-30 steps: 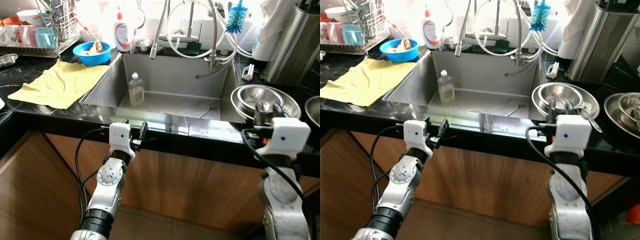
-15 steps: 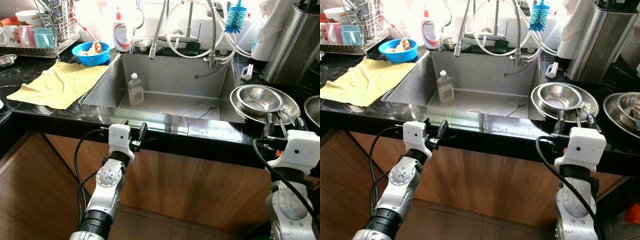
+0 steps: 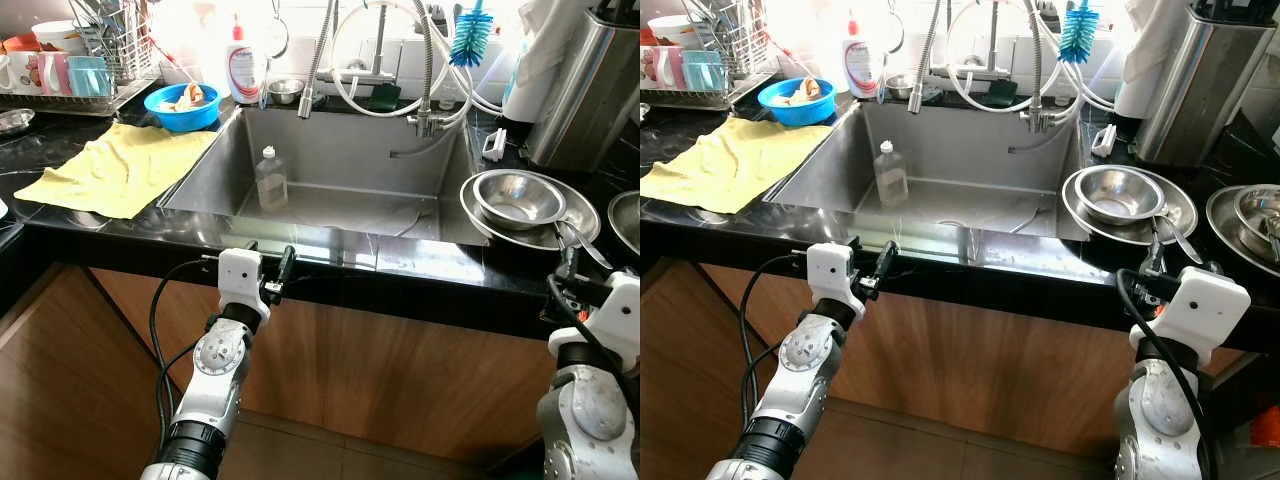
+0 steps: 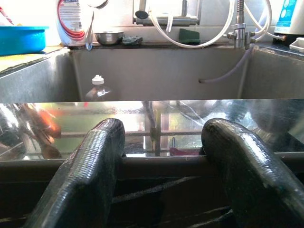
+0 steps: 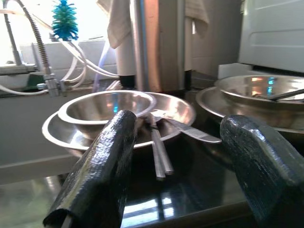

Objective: Kitchen organization

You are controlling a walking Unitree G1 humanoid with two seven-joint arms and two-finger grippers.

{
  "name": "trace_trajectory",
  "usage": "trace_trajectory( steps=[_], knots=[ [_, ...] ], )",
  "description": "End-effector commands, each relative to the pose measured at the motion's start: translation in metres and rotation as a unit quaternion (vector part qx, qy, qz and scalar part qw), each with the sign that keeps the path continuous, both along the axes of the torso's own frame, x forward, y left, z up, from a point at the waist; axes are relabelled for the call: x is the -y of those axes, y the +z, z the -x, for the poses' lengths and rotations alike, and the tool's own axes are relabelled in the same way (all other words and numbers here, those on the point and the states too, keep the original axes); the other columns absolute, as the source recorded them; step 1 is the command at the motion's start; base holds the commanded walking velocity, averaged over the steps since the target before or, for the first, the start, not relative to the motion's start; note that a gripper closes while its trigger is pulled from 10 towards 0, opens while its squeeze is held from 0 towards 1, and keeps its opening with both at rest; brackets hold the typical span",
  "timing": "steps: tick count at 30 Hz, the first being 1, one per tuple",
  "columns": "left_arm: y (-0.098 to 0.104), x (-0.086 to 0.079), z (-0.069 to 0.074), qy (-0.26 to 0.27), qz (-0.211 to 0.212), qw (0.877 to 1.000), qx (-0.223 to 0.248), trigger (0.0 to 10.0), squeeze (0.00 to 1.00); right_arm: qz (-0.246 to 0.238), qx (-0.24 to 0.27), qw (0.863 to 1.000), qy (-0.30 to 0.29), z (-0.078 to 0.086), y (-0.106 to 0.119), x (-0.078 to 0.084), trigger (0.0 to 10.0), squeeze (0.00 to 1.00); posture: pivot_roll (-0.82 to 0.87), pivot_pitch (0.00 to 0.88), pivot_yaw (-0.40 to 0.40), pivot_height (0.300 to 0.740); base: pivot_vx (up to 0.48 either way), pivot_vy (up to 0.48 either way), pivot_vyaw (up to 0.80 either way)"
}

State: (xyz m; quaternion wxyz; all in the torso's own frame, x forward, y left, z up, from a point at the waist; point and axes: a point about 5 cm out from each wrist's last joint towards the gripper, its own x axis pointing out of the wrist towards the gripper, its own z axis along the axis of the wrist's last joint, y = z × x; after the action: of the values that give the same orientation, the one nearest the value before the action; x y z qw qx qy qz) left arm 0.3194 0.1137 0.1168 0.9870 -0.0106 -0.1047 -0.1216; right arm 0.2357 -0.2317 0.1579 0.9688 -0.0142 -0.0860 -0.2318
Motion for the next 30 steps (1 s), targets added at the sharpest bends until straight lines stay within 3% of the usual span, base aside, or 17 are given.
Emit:
trace_trajectory(
  steps=[1,8,18,19,20,21,23,24,25,26,30],
  knots=[
    [-0.007,-0.001,0.001,0.002,-0.011,1.0,-0.015,10.0,0.0,-0.016,-0.008,1.0,0.012,-0.003,-0.003,-0.003,10.0,0.0,-0.13,0.0,0.016,0.74,0.0,0.0,0.0],
    [-0.007,-0.002,0.001,0.001,-0.013,1.0,-0.015,10.0,0.0,-0.028,-0.022,0.998,0.045,-0.007,-0.008,-0.01,10.0,0.0,-0.13,0.0,0.015,0.74,0.0,0.0,0.0],
    [-0.006,-0.002,0.0,0.0,-0.015,1.0,-0.015,10.0,0.0,-0.047,-0.031,0.998,0.036,-0.008,-0.012,-0.007,10.0,0.0,-0.13,0.0,0.015,0.74,0.0,0.0,0.0],
    [-0.006,-0.002,0.0,0.0,-0.015,1.0,-0.015,10.0,0.0,-0.051,-0.029,0.998,0.034,-0.008,-0.012,-0.005,7.7,0.0,-0.13,0.0,0.014,0.74,0.0,0.0,0.0],
    [-0.006,-0.002,0.0,0.0,-0.015,1.0,-0.015,10.0,0.0,-0.051,-0.028,0.998,0.034,-0.008,-0.012,-0.005,7.7,0.0,-0.13,0.0,0.014,0.74,0.0,0.0,0.0],
    [-0.006,-0.002,0.0,0.0,-0.015,1.0,-0.014,10.0,0.0,-0.051,-0.028,0.998,0.033,-0.008,-0.012,-0.004,3.6,0.0,-0.13,0.0,0.015,0.74,0.0,0.0,0.0],
    [-0.006,-0.002,0.0,0.0,-0.015,1.0,-0.014,10.0,0.0,-0.053,-0.028,0.998,0.033,-0.008,-0.012,-0.004,2.3,0.0,-0.13,0.0,0.015,0.74,0.0,0.0,0.0],
    [-0.006,-0.001,0.0,0.0,-0.015,1.0,-0.014,10.0,0.0,-0.053,-0.027,0.998,0.033,-0.008,-0.012,-0.004,0.7,0.0,-0.13,0.0,0.014,0.74,0.0,0.0,0.0],
    [-0.006,-0.001,0.001,0.0,-0.016,1.0,-0.014,10.0,0.0,-0.053,-0.027,0.998,0.033,-0.008,-0.012,-0.004,0.7,0.0,-0.13,0.0,0.014,0.74,0.0,0.0,0.0],
    [-0.006,-0.001,0.001,0.0,-0.015,1.0,-0.014,10.0,0.0,-0.053,-0.026,0.998,0.033,-0.008,-0.011,-0.004,0.0,0.0,-0.13,0.0,0.015,0.74,0.0,0.0,0.0],
    [-0.006,-0.001,0.001,0.0,-0.016,1.0,-0.014,10.0,0.0,-0.053,-0.025,0.998,0.034,-0.009,-0.011,-0.003,0.0,0.0,-0.13,0.0,0.015,0.74,0.0,0.0,0.0]
  ],
)
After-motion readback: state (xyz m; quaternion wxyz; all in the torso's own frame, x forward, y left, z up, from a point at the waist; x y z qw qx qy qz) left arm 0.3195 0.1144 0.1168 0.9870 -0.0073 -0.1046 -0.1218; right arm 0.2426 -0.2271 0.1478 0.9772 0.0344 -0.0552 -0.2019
